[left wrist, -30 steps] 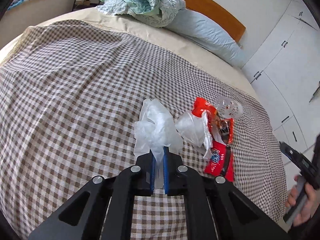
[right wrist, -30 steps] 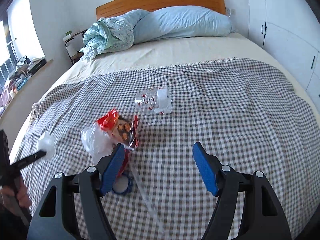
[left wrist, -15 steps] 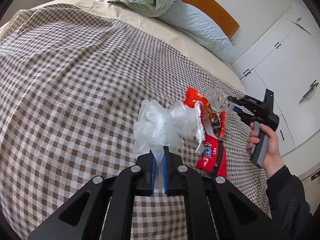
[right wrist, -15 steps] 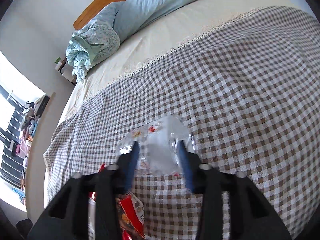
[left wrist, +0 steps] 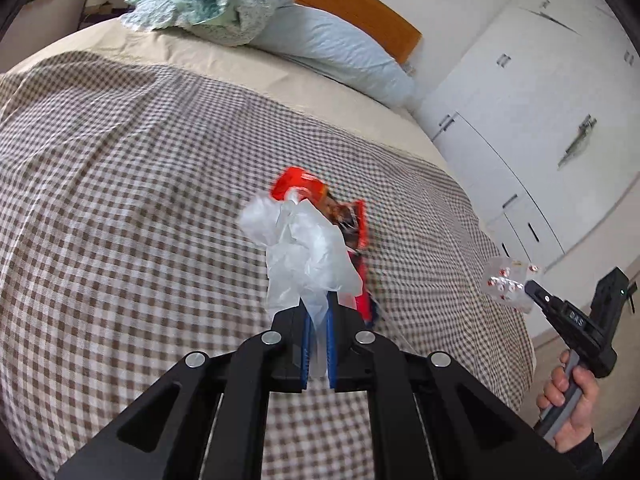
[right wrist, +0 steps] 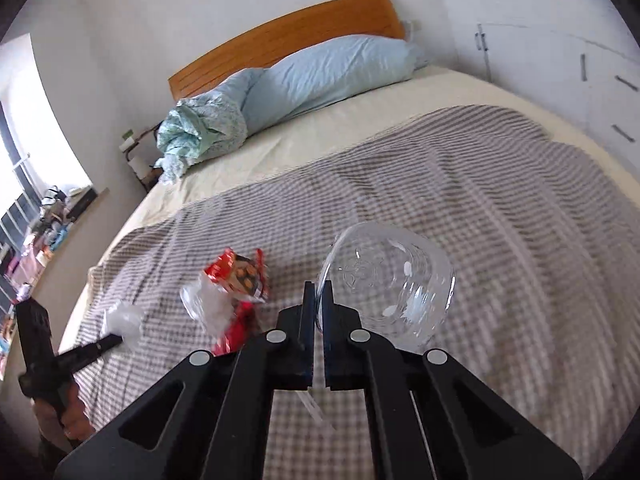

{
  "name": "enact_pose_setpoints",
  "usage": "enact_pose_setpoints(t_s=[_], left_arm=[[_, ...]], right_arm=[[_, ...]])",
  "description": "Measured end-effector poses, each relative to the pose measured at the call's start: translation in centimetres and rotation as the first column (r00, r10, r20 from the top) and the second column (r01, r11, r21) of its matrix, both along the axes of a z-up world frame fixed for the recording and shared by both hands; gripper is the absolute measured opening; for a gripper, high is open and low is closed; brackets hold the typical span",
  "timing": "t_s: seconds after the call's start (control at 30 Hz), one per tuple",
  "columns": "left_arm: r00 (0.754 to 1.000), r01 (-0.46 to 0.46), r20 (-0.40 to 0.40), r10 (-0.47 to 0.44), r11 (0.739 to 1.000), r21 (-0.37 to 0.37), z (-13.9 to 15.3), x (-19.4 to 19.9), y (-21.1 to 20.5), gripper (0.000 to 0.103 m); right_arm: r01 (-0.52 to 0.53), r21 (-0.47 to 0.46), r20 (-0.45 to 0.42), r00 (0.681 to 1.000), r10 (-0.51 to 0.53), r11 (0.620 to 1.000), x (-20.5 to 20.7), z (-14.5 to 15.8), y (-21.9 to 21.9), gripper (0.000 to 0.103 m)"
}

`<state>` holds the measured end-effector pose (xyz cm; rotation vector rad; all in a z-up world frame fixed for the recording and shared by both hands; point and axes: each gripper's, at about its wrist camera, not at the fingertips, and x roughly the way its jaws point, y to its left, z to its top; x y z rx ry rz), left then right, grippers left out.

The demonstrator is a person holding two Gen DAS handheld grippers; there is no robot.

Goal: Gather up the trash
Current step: 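Carry the cup and white bag to the green trash bag and open both tools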

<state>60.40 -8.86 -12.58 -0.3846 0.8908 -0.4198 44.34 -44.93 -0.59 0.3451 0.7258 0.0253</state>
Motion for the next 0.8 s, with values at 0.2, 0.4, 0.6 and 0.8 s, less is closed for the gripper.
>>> enact_pose_setpoints(t_s=[0.2,0.4,0.6,0.8], left_arm=[[0.973,0.231,0.029,-0.230,0.973,-0.024,3.3,-10.5,-6.1,0.004],[0.903,0.430,-0.012,-0.430,0.902,0.031,2.9,-19.7,-13.1,0.004],[0.827,0.561,-0.054,-0.559,0.819,0.118,1.4,-25.1,-18.5,0.004],[0.796,0.605,-0.125,-0.592,0.783,0.146,-0.4,-27.6,-21.3,0.004]], right_arm=[[0.148,-0.083,-0.096,0.983,-0.156,0.986,-19.6,0.4,-4.5,0.003],[0.261,-0.128,-0.267,0.920,-0.287,0.957,-34.9,-6.1,-4.2,0.004],[0.358,-0.072,-0.473,0.809,-0.348,0.931,-43.4,-17.1,-4.2,0.004],[0.430,-0.003,-0.645,0.689,-0.330,0.903,-45.8,-28.6,-5.8,0.004]])
